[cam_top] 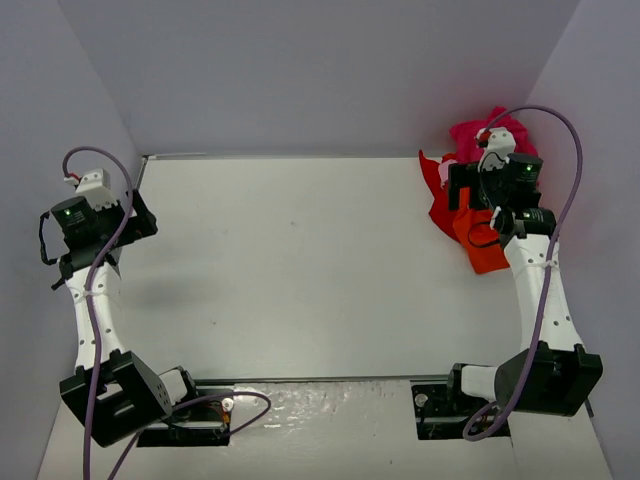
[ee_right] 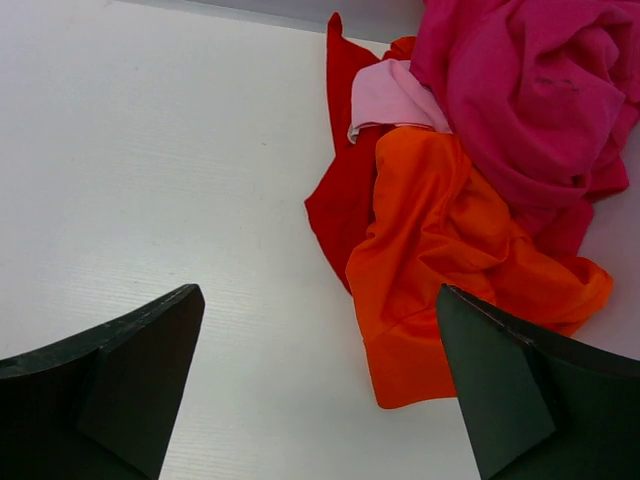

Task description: Fold and stack the t-shirts

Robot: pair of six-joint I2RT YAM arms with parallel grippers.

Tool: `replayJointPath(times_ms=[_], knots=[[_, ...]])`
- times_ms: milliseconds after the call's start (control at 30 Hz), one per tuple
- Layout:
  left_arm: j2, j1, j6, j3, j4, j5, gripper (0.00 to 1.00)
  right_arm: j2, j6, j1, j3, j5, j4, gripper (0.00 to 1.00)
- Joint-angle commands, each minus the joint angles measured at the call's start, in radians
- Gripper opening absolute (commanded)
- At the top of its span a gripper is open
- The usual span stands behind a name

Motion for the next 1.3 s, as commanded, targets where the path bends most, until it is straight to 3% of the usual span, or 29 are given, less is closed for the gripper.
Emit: replayJointPath(times_ms=[0,233,400,467,500,567,700,800,900,967,1267], knots=[[-0.033,0.009,-0.022,0.082,0.029,-0.020,0.97,-0.020,0.001,-0.021,0.088,0.026,0.043,1.00],[-0.024,0.039,0.002,0.079,0.050,0.149,0.97,0.004,-0.031,-0.021,0.224,0.085,-0.017,1.00],[-0.011,0.070,-0.040,0.050,0.076,0.137,0.97,0.002,-0.063,-0.018,0.112,0.027,-0.025,1.00],[-0.007,0.105,-0.052,0.042,0.098,0.171,0.94,0.000,-0.060,-0.019,0.084,0.032,-0.025,1.00],[-0.002,0.114,-0.055,0.044,0.104,0.175,0.85,-0.004,-0.064,-0.018,0.069,0.025,-0.023,1.00],[-0.007,0.131,-0.063,0.041,0.111,0.155,0.79,-0.008,-0.063,-0.018,0.061,0.025,-0.021,1.00],[-0.029,0.134,-0.065,0.033,0.126,0.135,0.79,0.018,-0.056,-0.009,0.096,0.085,-0.014,1.00],[-0.030,0.134,-0.069,0.036,0.121,0.138,0.81,0.089,-0.046,0.045,0.261,0.247,-0.035,1.00],[-0.035,0.134,-0.063,0.041,0.106,0.147,0.95,0.164,-0.029,0.070,0.536,0.349,-0.034,1.00],[-0.046,0.132,-0.060,0.034,0.101,0.153,0.97,0.248,-0.060,0.070,0.659,0.389,-0.029,1.00],[-0.103,0.134,-0.002,-0.034,0.076,0.158,0.97,0.690,-0.168,0.068,0.722,0.663,-0.026,1.00]])
